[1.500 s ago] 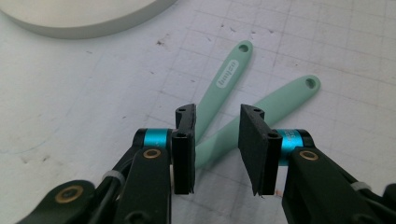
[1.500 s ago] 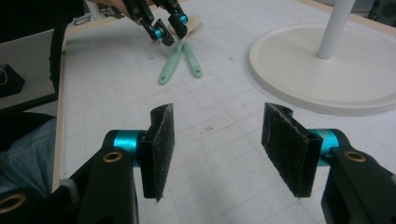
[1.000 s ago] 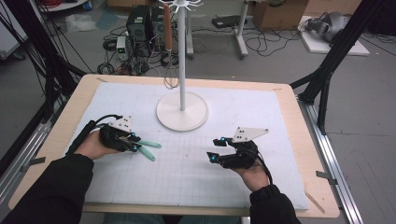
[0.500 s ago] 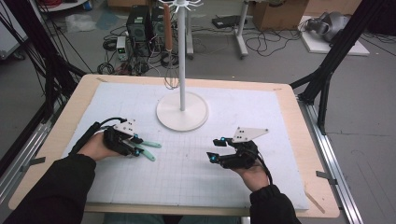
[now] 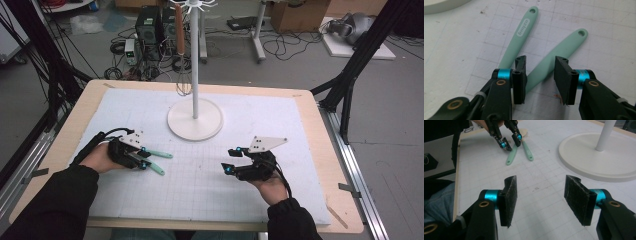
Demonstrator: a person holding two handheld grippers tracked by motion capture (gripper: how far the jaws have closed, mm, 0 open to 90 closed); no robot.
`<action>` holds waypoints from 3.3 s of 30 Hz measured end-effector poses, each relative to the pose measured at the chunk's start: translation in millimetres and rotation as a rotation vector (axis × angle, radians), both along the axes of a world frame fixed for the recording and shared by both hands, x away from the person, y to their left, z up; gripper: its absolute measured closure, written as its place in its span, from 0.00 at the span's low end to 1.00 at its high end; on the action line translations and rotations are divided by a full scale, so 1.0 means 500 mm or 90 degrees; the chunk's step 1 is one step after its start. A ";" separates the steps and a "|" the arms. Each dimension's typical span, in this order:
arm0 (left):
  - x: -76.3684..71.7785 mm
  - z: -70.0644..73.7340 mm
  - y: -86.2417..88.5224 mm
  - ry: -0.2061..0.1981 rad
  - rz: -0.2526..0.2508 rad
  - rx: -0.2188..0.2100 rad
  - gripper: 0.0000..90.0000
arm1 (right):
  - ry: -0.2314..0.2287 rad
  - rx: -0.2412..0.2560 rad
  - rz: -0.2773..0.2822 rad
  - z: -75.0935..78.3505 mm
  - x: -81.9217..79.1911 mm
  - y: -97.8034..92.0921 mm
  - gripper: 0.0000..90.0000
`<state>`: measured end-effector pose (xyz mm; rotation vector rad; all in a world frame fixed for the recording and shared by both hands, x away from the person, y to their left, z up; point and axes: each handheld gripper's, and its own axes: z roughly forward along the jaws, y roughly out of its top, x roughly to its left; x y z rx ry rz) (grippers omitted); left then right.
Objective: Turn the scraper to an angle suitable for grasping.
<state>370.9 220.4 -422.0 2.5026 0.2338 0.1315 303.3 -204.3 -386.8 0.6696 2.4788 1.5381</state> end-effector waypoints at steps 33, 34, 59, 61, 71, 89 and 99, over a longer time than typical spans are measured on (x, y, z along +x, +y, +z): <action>0.000 -0.001 0.035 0.016 -0.038 0.024 0.79 | 0.004 -0.001 0.001 -0.003 0.002 0.001 0.48; -0.002 0.000 0.035 0.017 -0.039 0.027 0.80 | 0.004 -0.001 0.000 -0.003 0.002 0.000 0.48; -0.024 0.010 0.034 0.021 -0.051 0.051 0.88 | 0.005 -0.006 0.001 -0.006 0.004 0.005 0.48; -0.025 0.013 0.035 0.022 -0.051 0.049 0.89 | 0.006 -0.006 0.000 -0.006 0.004 0.005 0.48; -0.029 0.024 0.040 0.027 -0.046 0.031 0.93 | 0.006 -0.010 0.005 -0.007 0.005 0.009 0.48; -0.040 0.010 0.033 0.042 -0.055 0.072 0.94 | 0.002 -0.008 0.002 -0.006 0.004 0.008 0.48; -0.050 0.034 0.041 0.025 -0.039 0.047 0.94 | 0.004 -0.010 0.003 -0.007 0.004 0.010 0.48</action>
